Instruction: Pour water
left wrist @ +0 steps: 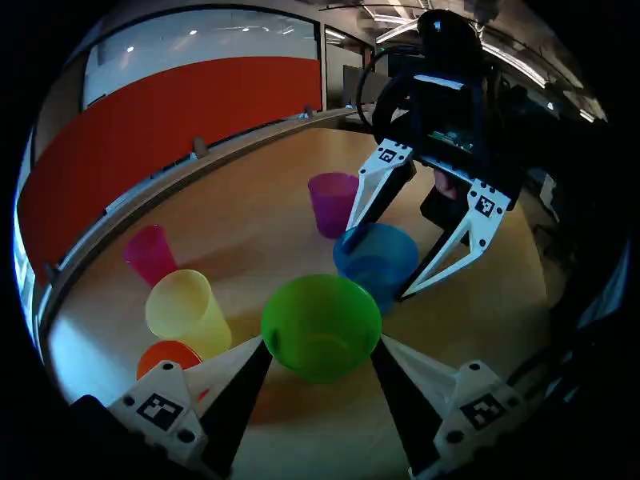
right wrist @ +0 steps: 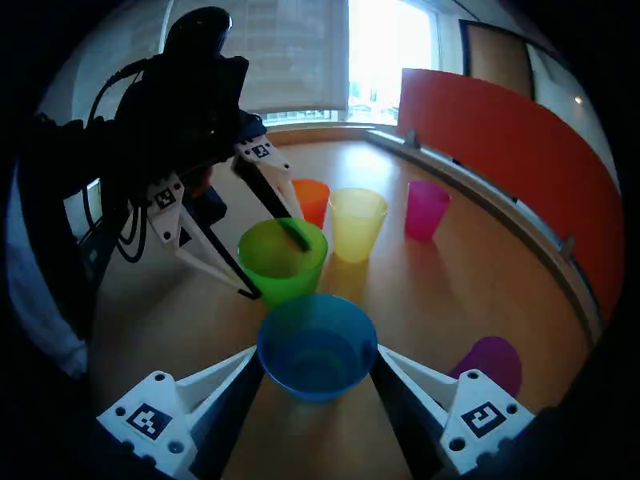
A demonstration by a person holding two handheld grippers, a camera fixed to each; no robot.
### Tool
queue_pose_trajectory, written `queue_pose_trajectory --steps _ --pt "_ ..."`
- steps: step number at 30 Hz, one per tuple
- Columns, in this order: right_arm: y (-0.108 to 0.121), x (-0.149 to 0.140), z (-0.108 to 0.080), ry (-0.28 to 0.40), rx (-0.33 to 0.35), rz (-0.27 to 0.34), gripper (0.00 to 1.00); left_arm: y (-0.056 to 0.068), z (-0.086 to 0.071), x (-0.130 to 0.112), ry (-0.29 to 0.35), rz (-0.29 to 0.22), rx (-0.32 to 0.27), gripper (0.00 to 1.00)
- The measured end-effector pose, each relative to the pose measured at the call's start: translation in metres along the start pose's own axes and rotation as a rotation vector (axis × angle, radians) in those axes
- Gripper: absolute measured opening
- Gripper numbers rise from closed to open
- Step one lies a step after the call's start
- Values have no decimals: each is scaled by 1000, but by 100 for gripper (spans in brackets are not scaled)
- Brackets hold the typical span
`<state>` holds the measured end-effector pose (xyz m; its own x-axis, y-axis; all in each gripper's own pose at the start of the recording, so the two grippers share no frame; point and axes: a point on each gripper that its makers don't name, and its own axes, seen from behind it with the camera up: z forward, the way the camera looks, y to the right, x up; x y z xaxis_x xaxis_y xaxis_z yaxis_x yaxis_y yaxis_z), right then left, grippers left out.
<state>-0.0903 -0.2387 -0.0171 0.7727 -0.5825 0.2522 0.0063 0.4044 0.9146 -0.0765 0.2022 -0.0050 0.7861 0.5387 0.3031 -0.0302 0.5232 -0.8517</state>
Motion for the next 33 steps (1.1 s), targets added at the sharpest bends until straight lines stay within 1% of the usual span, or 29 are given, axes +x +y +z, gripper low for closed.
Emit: queue_pose_trajectory --steps 11,18,23,33 --pt "3 17 -12 52 -23 1 90 -3 -11 11 32 6 31 83" --pt "6 28 -24 93 -48 3 90 -4 -21 21 64 4 54 83" --pt "10 40 -33 128 -68 10 90 -10 -31 31 93 3 83 83" --pt "20 64 -54 195 -110 12 90 -22 -51 62 178 -13 131 83"
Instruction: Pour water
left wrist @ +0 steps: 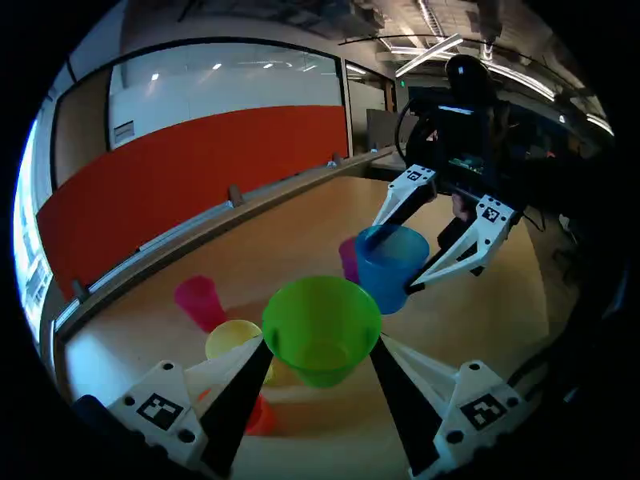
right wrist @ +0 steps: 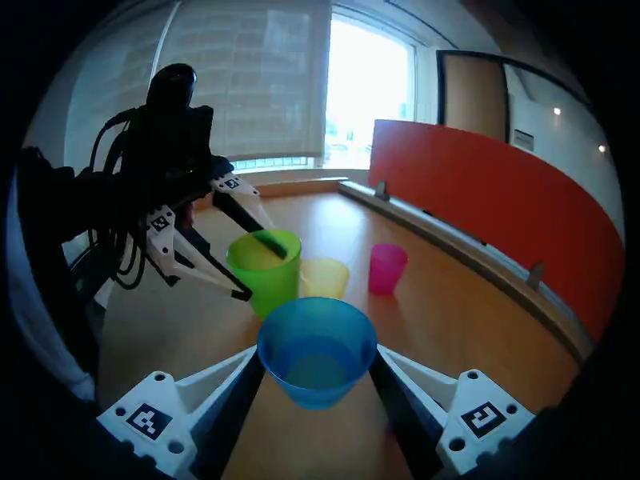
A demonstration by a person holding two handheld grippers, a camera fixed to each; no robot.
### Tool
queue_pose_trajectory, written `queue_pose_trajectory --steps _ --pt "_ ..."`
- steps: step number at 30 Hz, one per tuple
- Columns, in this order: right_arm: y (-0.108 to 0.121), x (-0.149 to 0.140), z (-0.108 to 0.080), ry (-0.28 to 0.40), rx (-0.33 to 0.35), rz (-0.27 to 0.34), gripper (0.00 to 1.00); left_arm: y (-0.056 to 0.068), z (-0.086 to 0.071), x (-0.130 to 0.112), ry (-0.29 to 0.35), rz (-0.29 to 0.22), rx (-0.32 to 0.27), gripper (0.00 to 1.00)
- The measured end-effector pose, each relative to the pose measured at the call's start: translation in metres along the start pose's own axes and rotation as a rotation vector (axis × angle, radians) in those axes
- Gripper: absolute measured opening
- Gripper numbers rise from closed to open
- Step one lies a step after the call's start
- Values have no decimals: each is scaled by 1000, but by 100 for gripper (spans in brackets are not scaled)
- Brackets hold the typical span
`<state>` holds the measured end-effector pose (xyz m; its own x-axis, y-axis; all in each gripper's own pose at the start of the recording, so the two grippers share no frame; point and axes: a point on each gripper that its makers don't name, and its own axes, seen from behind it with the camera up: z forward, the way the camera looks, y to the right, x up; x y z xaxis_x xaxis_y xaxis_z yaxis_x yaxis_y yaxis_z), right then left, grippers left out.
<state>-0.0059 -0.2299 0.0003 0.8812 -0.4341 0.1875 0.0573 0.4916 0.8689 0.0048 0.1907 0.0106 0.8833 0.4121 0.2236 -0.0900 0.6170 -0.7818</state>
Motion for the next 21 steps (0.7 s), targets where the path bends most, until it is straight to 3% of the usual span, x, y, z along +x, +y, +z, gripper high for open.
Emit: queue_pose_trajectory --steps 21 --pt "10 33 -14 85 -31 20 90 -15 -17 36 85 -2 50 83"
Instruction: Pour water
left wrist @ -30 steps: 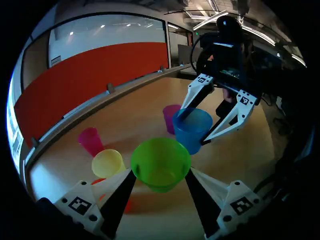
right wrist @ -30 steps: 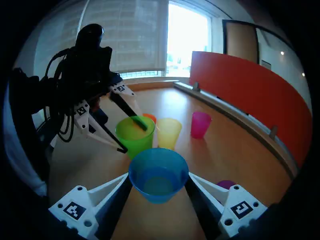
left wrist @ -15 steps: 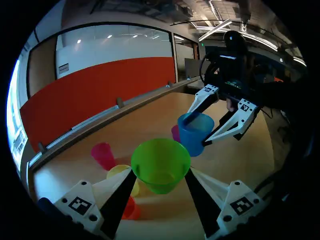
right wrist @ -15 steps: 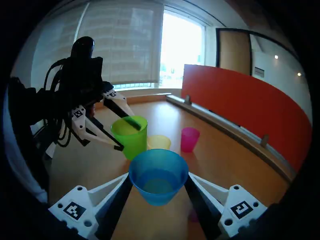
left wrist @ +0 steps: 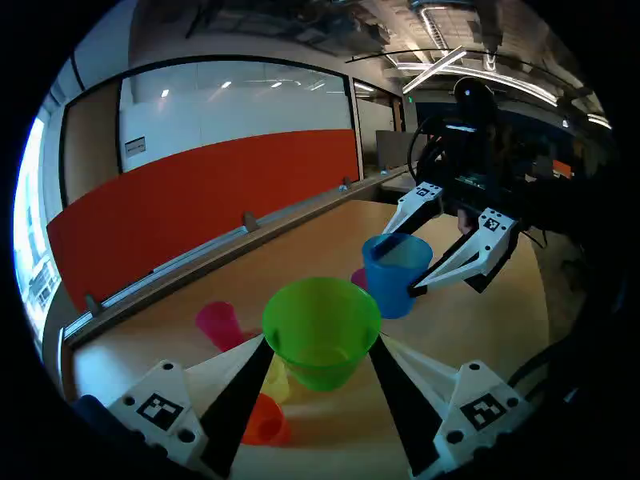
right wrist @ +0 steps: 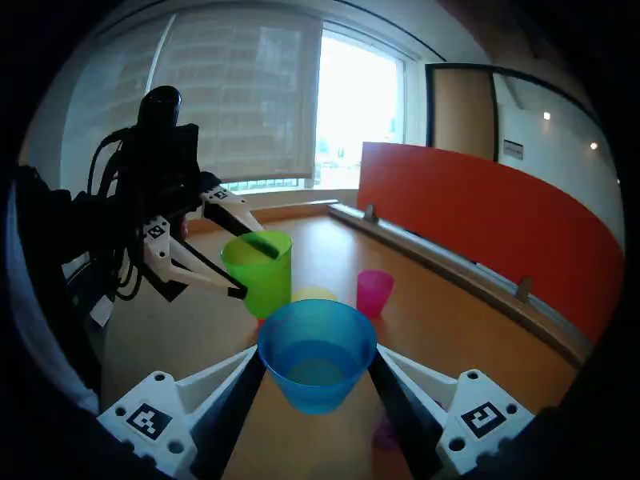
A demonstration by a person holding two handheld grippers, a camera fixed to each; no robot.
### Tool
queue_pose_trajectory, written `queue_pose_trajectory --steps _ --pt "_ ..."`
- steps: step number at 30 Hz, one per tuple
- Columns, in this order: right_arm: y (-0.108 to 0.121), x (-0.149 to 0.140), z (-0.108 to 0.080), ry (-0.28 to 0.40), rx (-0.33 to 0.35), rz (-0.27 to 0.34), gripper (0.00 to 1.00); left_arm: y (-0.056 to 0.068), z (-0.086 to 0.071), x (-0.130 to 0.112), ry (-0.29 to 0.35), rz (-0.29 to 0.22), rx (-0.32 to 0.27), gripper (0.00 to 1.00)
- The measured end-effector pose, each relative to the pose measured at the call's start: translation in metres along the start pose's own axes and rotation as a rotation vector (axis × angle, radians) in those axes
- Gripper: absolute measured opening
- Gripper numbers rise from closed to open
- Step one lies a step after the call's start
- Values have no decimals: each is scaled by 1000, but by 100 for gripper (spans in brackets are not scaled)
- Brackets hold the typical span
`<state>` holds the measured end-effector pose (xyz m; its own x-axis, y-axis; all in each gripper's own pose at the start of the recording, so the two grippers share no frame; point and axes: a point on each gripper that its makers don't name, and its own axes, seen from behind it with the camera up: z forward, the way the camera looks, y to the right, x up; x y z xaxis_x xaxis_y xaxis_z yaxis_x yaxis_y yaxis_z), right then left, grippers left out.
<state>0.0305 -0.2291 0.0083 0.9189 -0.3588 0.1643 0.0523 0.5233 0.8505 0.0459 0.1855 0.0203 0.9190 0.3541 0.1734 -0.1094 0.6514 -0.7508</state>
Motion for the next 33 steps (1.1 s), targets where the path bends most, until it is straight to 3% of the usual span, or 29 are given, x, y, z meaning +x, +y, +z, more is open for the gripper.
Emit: queue_pose_trajectory --steps 8,33 --pt "5 17 -6 47 -16 13 90 -7 -7 17 40 -20 18 83" --pt "6 51 -7 164 -39 9 90 -11 -27 42 125 -51 41 83"
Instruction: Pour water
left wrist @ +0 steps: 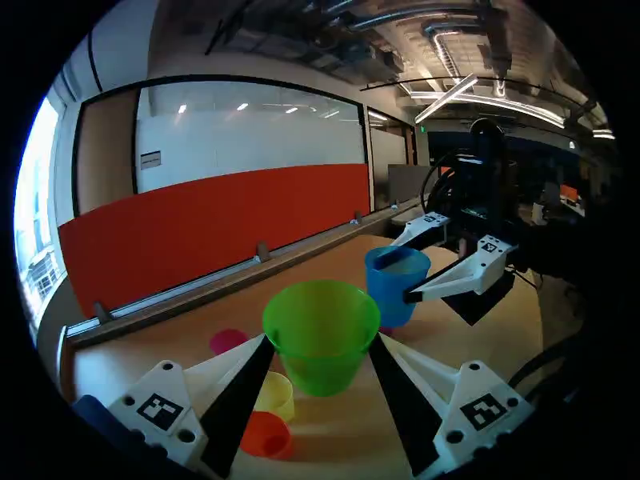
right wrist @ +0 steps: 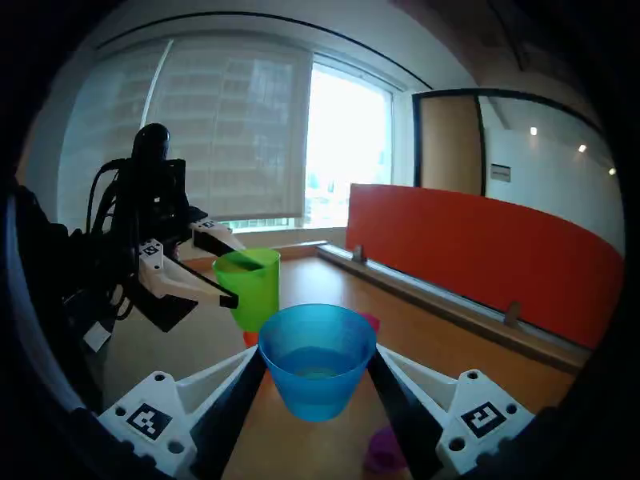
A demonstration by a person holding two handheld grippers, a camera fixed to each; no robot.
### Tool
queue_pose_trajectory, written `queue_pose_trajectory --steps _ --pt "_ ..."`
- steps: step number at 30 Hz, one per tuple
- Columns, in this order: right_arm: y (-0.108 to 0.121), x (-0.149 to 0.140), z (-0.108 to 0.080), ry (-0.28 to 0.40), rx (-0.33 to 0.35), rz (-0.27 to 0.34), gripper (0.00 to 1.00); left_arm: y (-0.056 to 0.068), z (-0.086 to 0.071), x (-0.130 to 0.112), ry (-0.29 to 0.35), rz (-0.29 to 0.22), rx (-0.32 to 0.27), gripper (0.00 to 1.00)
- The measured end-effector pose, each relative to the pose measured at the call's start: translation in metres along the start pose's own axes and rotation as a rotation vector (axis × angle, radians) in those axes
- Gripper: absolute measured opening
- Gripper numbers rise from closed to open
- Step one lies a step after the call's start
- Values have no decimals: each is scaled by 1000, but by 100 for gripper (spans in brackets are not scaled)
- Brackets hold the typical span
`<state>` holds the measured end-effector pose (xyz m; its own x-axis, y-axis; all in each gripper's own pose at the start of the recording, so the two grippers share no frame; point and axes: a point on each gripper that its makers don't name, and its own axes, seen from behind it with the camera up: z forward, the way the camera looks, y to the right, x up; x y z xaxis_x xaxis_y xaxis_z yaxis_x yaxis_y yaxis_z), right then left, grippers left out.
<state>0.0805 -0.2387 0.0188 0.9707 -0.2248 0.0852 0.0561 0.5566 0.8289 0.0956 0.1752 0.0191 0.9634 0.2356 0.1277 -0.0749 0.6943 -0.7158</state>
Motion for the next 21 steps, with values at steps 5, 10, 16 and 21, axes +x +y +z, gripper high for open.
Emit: queue_pose_trajectory --steps 5,10,16,21 --pt "-2 8 2 24 -1 -2 90 0 -2 4 15 1 5 83" --pt "-3 15 2 49 -4 -1 90 -2 -5 8 22 -7 10 83" --pt "-3 20 4 72 -11 -4 90 -2 -9 12 32 -13 14 84" --pt "-4 24 5 91 -16 -1 90 -2 -11 15 44 -20 17 83"
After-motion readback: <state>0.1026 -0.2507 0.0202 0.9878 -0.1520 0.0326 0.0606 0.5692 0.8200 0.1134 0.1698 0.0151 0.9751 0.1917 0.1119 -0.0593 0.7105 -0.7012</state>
